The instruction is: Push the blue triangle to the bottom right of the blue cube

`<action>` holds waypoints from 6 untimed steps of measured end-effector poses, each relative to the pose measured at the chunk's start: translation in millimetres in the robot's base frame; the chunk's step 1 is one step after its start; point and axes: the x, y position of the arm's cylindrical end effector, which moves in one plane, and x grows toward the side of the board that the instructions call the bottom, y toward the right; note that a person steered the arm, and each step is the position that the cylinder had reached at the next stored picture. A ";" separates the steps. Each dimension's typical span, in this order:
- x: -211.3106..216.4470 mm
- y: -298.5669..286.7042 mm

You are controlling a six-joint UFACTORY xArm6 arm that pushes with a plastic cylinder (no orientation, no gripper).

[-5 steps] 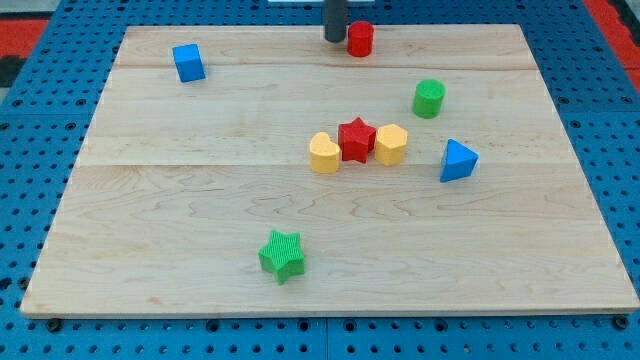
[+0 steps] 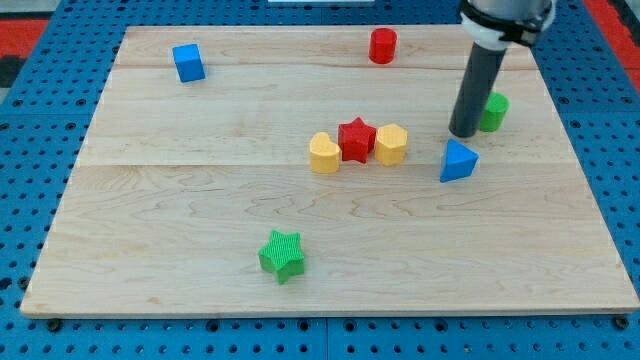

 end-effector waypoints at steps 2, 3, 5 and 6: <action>66.4 -36.0; 51.8 -117.9; 103.0 -57.5; 121.2 -133.9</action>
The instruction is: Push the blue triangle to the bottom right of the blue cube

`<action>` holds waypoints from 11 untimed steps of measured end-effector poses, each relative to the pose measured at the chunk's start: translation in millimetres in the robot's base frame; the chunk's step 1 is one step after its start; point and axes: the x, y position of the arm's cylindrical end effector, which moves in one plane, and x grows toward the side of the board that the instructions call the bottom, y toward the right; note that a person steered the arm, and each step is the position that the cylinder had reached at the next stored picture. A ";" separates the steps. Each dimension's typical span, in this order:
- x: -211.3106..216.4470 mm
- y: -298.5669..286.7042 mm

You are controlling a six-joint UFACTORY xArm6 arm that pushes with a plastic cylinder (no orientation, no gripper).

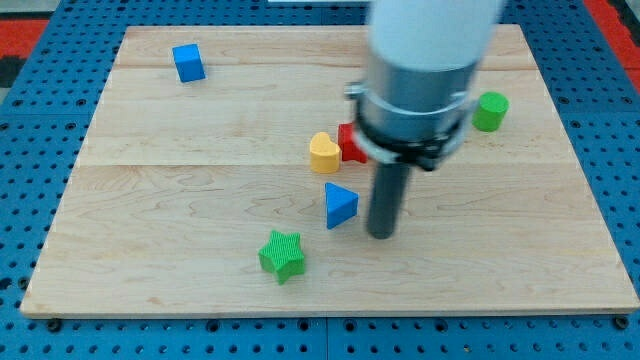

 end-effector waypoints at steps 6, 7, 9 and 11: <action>-183.2 -204.5; -193.9 -198.3; -251.3 -111.6; -245.3 -91.5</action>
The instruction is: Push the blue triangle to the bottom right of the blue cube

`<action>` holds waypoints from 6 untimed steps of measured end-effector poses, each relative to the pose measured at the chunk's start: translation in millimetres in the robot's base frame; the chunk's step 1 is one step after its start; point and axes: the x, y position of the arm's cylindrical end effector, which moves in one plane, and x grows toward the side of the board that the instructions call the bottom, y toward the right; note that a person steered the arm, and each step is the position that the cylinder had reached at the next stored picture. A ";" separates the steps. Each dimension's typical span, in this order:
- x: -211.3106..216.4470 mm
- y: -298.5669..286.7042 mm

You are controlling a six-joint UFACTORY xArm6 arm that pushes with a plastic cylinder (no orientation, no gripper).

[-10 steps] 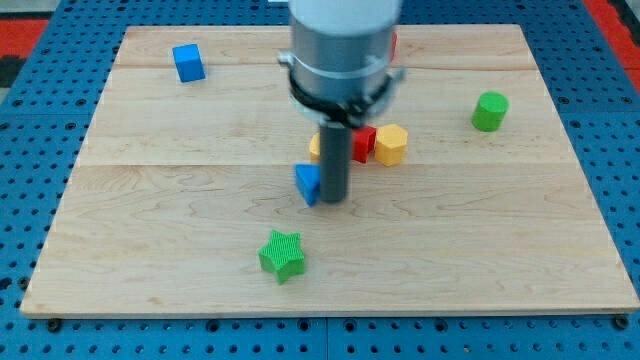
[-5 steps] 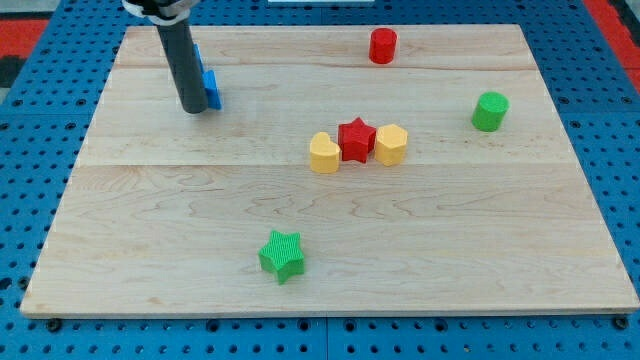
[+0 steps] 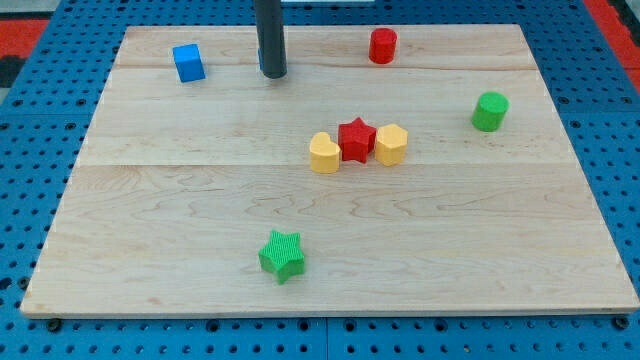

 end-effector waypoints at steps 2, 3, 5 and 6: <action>-34.9 65.6; -85.7 43.0; -36.5 14.8; -1.7 14.8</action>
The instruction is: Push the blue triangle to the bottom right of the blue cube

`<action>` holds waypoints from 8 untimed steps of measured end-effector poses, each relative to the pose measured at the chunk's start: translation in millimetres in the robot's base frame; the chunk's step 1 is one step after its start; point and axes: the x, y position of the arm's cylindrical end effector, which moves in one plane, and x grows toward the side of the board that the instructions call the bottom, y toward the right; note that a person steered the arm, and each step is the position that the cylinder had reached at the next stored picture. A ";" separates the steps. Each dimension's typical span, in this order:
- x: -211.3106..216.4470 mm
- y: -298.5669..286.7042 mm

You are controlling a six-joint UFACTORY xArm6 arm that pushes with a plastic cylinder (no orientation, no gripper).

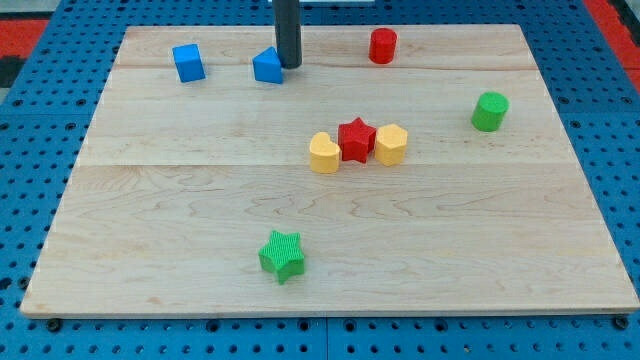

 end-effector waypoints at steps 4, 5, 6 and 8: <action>-1.9 -115.7; -3.4 -90.0; -45.2 -66.7; -60.4 -158.0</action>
